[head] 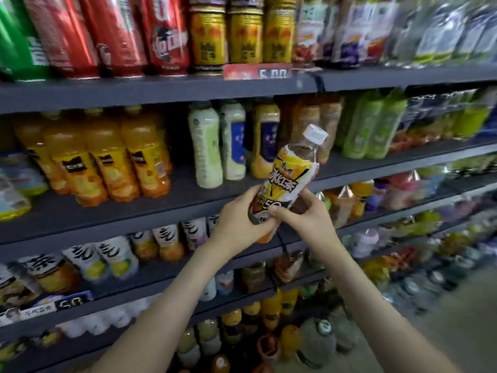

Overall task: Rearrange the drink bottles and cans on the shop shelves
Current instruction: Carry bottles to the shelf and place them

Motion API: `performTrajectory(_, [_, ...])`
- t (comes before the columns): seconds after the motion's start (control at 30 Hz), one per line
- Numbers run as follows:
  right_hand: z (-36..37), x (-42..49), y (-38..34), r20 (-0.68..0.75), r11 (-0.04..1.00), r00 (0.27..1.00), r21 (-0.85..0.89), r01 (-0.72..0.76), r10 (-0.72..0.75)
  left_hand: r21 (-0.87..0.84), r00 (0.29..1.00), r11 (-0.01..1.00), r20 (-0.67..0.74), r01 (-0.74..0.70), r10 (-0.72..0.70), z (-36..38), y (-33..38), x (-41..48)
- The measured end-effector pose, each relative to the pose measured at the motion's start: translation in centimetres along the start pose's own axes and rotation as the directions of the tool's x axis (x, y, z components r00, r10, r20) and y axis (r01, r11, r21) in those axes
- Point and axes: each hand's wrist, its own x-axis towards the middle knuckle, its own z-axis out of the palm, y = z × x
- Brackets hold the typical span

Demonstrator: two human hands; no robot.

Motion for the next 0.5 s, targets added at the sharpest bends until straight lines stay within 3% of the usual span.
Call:
performTrajectory(0.27, [-17.7, 1.0, 1.5, -0.033, 0.996, 0.996, -0.048, -0.079, 0.078, -0.038, 0.997, 0.999, -0.076, 0.011, -0.014, 15.6, 8.6, 5.1])
performTrajectory(0.5, [-29.1, 3.2, 2.9, -0.186, 0.992, 0.979, -0.080, -0.095, 0.078, 0.051, 0.994, 0.996, 0.086, -0.078, 0.073, 24.6, 12.6, 11.9])
